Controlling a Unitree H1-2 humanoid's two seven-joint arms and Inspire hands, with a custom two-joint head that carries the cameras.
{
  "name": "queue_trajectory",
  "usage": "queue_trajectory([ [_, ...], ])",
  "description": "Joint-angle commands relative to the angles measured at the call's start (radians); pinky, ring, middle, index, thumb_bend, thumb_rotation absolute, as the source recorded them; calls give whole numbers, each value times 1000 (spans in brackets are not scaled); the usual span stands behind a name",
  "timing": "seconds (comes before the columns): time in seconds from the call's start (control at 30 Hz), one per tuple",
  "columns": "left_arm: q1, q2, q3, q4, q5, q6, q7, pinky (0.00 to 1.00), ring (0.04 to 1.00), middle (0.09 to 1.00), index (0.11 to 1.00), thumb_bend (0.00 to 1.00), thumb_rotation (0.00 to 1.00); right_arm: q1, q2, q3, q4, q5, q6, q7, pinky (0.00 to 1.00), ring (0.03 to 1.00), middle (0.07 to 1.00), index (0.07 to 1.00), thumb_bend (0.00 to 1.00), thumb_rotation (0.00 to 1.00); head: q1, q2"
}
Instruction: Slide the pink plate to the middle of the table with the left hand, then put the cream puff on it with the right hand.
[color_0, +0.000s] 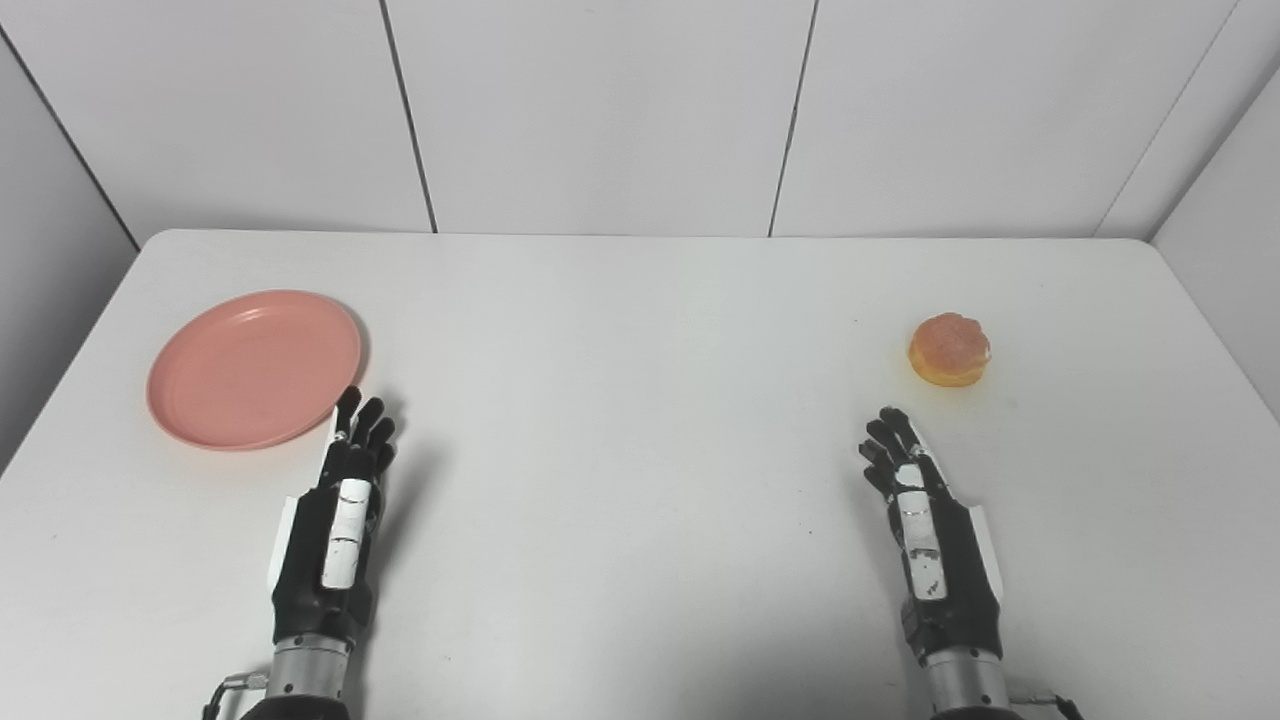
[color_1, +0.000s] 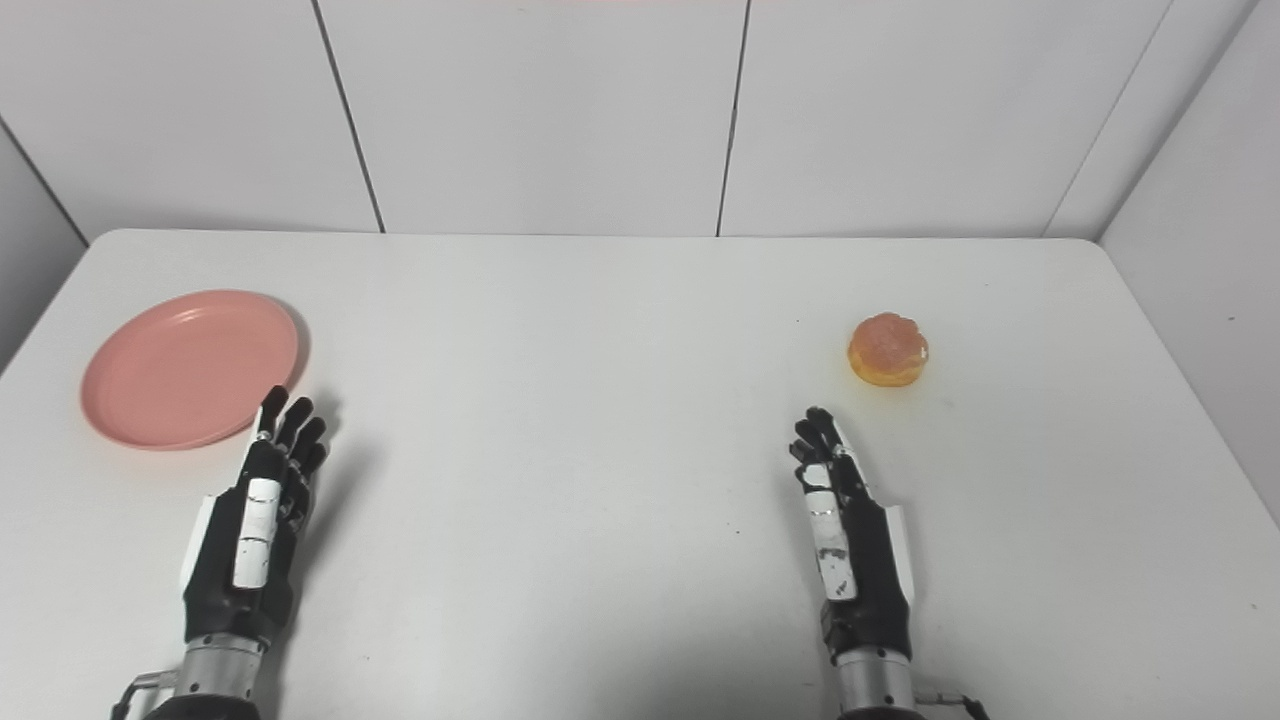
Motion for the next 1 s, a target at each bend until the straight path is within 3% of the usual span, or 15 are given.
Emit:
queue_trajectory([
  [0.0, -1, 11, 3, 4, -7, -6, -9, 993, 983, 999, 1000, 780, 889, -23, 13, 8, -14, -17, -49, -9, 914, 895, 898, 905, 921, 978, -1, 0],
  [0.2, 2, 21, 7, -1, -18, 4, -13, 988, 975, 984, 1000, 773, 906, -21, 19, 24, -41, 1, -24, 6, 941, 908, 911, 908, 913, 972, 9, 21],
  [0.43, -11, 50, -1, 45, -30, -55, -48, 988, 971, 985, 987, 854, 915, -34, 21, 38, -41, 10, -18, 14, 937, 912, 918, 918, 909, 973, -13, 22],
  [0.97, -6, 45, 0, 7, -40, -31, -50, 951, 940, 947, 979, 814, 924, -25, 7, 40, -91, 24, 23, 32, 906, 905, 921, 918, 909, 972, 7, 55],
])
